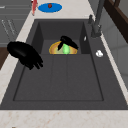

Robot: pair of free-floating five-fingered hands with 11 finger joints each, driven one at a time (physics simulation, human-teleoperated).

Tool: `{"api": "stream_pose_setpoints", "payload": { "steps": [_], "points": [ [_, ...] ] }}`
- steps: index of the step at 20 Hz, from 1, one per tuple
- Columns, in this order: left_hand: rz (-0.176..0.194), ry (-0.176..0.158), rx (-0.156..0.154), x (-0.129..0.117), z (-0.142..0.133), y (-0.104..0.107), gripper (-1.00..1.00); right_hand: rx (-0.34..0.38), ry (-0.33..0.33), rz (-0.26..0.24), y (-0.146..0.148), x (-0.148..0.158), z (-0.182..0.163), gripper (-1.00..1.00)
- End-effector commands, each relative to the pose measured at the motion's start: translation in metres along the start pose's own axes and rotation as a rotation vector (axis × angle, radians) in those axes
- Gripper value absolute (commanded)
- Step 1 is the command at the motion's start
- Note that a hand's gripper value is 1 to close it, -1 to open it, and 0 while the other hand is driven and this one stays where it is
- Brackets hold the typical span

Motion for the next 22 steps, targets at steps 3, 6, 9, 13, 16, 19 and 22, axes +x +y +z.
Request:
{"api": "stream_pose_setpoints", "payload": {
  "steps": [3,6,9,13,16,19,22],
  "points": [
    [0.063,-0.001,-0.005,-0.016,0.002,-0.017,-1.00,0.000,0.000,0.000,0.000,0.000,0.000,0.00],
    [0.113,-0.003,-0.010,-0.023,0.002,-0.011,-1.00,0.000,0.000,0.000,0.000,0.000,0.000,0.00],
    [0.069,-0.012,-0.029,-0.012,0.001,0.008,1.00,0.000,0.000,0.000,0.000,0.000,0.000,0.00],
    [-0.066,-0.011,-0.060,0.004,-0.010,0.018,1.00,0.000,0.000,0.000,0.000,0.000,0.000,0.00],
    [-0.096,0.013,-0.049,0.007,-0.012,0.020,1.00,0.000,0.000,0.000,0.000,0.000,0.000,0.00],
    [-0.114,0.019,-0.043,0.008,-0.018,0.027,1.00,0.000,0.000,0.000,0.000,0.000,0.000,0.00],
    [-0.113,0.023,-0.018,0.012,-0.019,0.045,1.00,0.000,0.000,0.000,0.000,0.000,0.000,0.00]
  ]
}}
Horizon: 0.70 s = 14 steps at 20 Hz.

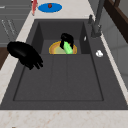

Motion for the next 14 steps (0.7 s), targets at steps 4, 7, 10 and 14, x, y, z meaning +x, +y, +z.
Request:
{"api": "stream_pose_setpoints", "payload": {
  "steps": [4,7,10,14],
  "points": [
    [-0.045,-0.012,0.045,0.012,-0.001,0.041,1.00,0.000,0.000,0.000,0.000,0.000,0.000,0.00],
    [-0.025,0.003,0.012,0.026,0.007,0.060,1.00,0.000,0.000,0.000,0.000,0.000,0.000,0.00],
    [-0.012,0.004,0.012,0.040,0.013,0.079,1.00,0.000,0.000,0.000,0.000,0.000,0.000,0.00],
    [-0.034,-0.015,0.006,0.060,0.031,0.096,1.00,0.000,0.000,0.000,0.000,0.000,0.000,0.00]
  ]
}}
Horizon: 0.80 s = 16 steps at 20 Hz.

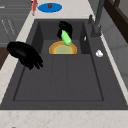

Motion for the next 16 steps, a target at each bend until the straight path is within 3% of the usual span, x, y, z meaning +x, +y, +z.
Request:
{"api": "stream_pose_setpoints", "payload": {
  "steps": [1,3,8,16],
  "points": [
    [-0.035,-0.023,-0.007,0.019,0.017,0.019,1.00,0.000,0.000,0.000,0.000,0.000,0.000,0.00],
    [-0.059,-0.021,-0.005,0.032,0.025,0.028,1.00,0.000,0.000,0.000,0.000,0.000,0.000,0.00],
    [-0.060,-0.006,-0.001,0.055,0.045,0.046,1.00,0.000,0.000,0.000,0.000,0.000,0.000,0.00],
    [-0.037,-0.012,0.011,0.082,0.083,0.071,1.00,0.000,0.000,0.000,0.000,0.000,0.000,0.00]
  ]
}}
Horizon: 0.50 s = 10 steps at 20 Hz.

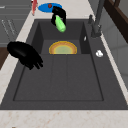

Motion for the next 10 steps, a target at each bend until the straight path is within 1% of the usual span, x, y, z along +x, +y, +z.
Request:
{"api": "stream_pose_setpoints", "payload": {
  "steps": [1,4,6,8,10],
  "points": [
    [-0.027,-0.012,0.011,0.014,0.019,0.013,1.00,0.000,0.000,0.000,0.000,0.000,0.000,0.00],
    [-0.011,-0.012,0.010,0.022,0.037,0.020,1.00,0.000,0.000,0.000,0.000,0.000,0.000,0.00],
    [0.001,-0.017,0.012,0.023,0.052,0.023,1.00,0.000,0.000,0.000,0.000,0.000,0.000,0.00],
    [0.001,-0.021,0.001,0.024,0.066,0.027,1.00,0.000,0.000,0.000,0.000,0.000,0.000,0.00],
    [0.002,-0.018,0.004,0.025,0.081,0.028,1.00,0.000,0.000,0.000,0.000,0.000,0.000,0.00]
  ]
}}
